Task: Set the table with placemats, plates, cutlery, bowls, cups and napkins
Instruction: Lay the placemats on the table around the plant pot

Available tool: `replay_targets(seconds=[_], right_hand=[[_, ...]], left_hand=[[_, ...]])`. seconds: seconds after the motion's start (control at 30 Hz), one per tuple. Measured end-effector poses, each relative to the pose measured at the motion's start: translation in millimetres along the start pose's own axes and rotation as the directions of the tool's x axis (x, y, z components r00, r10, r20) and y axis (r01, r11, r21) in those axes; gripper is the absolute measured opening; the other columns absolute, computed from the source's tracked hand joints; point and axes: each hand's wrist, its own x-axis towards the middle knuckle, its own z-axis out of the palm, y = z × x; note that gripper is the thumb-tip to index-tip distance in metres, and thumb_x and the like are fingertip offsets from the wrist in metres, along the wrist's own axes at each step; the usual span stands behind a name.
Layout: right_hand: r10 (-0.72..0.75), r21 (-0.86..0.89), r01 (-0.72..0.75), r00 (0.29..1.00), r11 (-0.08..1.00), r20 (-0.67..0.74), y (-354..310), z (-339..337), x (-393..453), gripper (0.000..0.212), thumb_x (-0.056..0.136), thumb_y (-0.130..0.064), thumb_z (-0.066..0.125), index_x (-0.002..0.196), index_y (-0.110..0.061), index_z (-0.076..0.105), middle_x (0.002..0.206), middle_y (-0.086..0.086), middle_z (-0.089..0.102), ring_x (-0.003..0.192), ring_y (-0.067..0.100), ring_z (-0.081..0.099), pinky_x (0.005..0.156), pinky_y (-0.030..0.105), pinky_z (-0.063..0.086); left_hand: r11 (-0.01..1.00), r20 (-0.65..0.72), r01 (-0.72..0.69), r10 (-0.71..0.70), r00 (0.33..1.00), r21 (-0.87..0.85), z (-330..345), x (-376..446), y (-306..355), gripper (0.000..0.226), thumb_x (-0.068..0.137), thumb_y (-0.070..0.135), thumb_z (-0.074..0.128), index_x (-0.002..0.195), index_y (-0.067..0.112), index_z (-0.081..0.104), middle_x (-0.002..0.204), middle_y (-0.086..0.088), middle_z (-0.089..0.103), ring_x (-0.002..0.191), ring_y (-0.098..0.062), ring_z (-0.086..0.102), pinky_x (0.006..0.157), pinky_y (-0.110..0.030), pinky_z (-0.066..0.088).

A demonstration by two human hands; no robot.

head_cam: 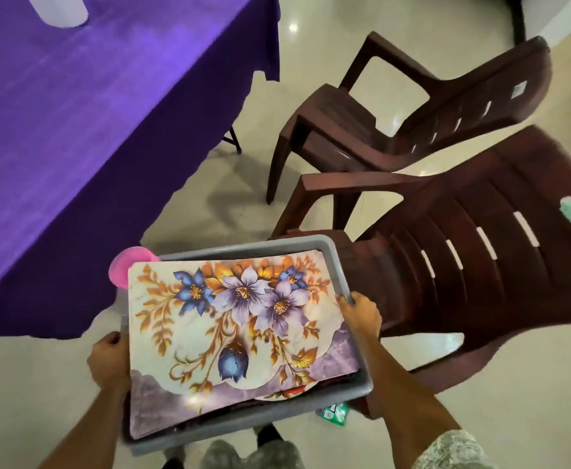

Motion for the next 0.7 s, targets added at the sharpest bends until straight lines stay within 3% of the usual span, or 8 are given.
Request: replay_targets(seconds=[0.1,0.37,0.53,0.7], right_hand=[[-0.003,-0.035,0.003,1.0,0.999,-0.008,26,-22,50,0.035,0.09,-0.048,0.053,0.085,-0.014,0.057,0.095,0.009,0.068,0.089,0.031,0.063,0.074,0.031,0.044],[0.031,-0.047,-0.033,0.999,0.998,-0.038,92,-56,150,0.039,0.09,-0.052,0.052,0.077,-0.015,0.052,0.08,0.004,0.062,0.078,0.027,0.06,0.067,0.031,0.043],[0.074,-0.064,-0.072,0.997,0.995,0.025,127,-54,192,0.038,0.089,-0.053,0.054,0.076,-0.017,0.052,0.078,0.003,0.059,0.077,0.027,0.059,0.066,0.031,0.042],[0.098,-0.016,-0.097,0.991,0.995,0.091,150,-49,219,0.034,0.088,-0.05,0.056,0.076,-0.018,0.051,0.083,0.007,0.059,0.08,0.03,0.059,0.069,0.035,0.049]], left_hand=[[1.0,0.026,-0.013,0.013,1.0,-0.002,49,-17,22,0.05,0.086,0.042,0.047,0.058,0.0,0.045,0.056,-0.019,0.046,0.056,-0.032,0.043,0.053,-0.033,0.031],[0.997,0.15,-0.063,0.056,0.987,0.038,157,-44,72,0.035,0.094,0.034,0.053,0.08,0.004,0.065,0.08,-0.021,0.063,0.076,-0.038,0.057,0.067,-0.035,0.04],[0.985,0.209,-0.137,0.114,0.971,0.101,201,-43,86,0.047,0.095,0.039,0.051,0.062,0.005,0.053,0.064,-0.018,0.054,0.067,-0.035,0.052,0.061,-0.037,0.038],[0.976,0.246,-0.187,0.155,0.957,0.115,228,-43,97,0.047,0.097,0.037,0.048,0.061,0.007,0.051,0.061,-0.015,0.052,0.061,-0.029,0.047,0.057,-0.034,0.034]])
